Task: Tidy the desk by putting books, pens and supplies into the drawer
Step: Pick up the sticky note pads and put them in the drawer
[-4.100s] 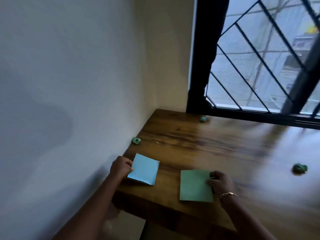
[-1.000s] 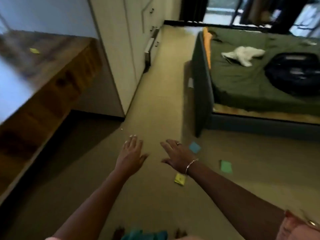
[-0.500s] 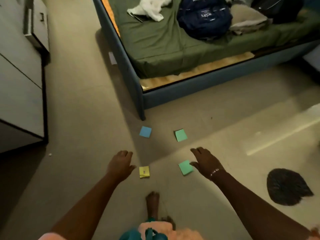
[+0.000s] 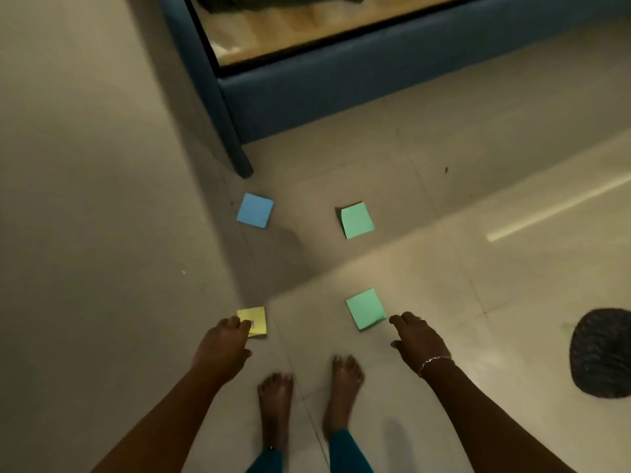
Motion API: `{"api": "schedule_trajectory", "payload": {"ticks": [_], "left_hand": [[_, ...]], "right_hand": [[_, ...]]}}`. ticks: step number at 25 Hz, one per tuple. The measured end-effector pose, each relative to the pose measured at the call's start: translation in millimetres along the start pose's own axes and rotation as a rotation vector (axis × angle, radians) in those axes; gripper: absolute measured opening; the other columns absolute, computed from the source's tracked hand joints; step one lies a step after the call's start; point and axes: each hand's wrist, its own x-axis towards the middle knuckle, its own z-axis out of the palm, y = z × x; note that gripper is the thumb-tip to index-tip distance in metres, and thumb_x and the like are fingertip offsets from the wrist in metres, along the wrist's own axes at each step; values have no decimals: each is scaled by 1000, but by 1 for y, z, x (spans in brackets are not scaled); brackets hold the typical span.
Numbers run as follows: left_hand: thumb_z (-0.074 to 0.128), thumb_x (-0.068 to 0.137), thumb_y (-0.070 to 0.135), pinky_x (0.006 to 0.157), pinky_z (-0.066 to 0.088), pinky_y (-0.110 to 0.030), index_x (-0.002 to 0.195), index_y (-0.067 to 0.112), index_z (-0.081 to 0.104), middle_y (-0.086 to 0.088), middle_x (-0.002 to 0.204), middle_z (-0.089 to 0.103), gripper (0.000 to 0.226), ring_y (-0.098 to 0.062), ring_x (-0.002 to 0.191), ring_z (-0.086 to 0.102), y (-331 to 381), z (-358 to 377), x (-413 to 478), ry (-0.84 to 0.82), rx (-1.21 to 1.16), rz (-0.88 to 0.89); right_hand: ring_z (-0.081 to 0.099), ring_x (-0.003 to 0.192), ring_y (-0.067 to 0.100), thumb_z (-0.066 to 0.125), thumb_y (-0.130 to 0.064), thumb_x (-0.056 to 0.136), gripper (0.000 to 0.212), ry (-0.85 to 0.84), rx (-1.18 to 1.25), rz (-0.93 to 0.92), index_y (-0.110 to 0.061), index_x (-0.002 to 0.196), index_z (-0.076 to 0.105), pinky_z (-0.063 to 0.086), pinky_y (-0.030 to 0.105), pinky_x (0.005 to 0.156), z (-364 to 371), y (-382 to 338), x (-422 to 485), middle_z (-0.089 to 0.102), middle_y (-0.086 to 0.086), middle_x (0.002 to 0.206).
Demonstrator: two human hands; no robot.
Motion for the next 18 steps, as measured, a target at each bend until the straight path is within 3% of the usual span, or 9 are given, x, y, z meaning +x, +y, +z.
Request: {"api": "schedule_trajectory", "payload": {"ticks": [3,5,7,8,10,14,18], "left_hand": [[54,91,35,97,40,-31,136,16,37,-5,137,42,52,-22,126,42,-3,62,67,-29,70,-10],[63,84,29,89,46,-36,127,13,47,-9,128,50,49,-28,117,50,-8,104,111,-3,80,-39],[84,58,10,63,56,-42,105,2,63,-20,104,62,52,-40,90,62,-16,132,143,31,52,-5],[89,40,4,49,54,-40,94,-2,66,-23,92,64,59,-41,74,63,-20,149,159,47,85,-4],[90,18,1,37,47,-33,89,-4,66,-23,82,63,75,-39,61,61,-25,155,174,68,149,-33],[93,14,7,41,46,-36,96,-5,61,-27,87,59,88,-41,66,58,-39,200,214,102,228,-31],[94,16,11,46,46,-37,93,-8,62,-29,87,59,85,-42,68,59,-44,218,216,94,201,-46]], "right_hand": [[46,120,27,55,-26,90,45,-21,29,53,-14,132,41,44,34,91,51,16,75,46,8,129],[49,117,29,57,-26,89,43,-32,125,135,-12,128,45,42,34,91,87,26,124,50,10,126],[50,115,30,60,-27,87,44,-13,227,199,-9,126,48,41,34,92,111,34,160,52,13,124],[51,115,31,63,-28,86,47,-7,257,223,-8,126,49,40,35,92,127,37,177,52,14,124],[49,116,34,67,-28,82,55,42,289,253,-5,127,47,40,38,93,136,40,193,50,17,125],[44,115,41,77,-27,71,73,105,329,332,0,128,40,41,45,93,180,33,238,40,22,126],[48,110,40,80,-35,65,80,179,270,408,-1,125,39,43,47,87,192,33,246,45,22,121]]}}
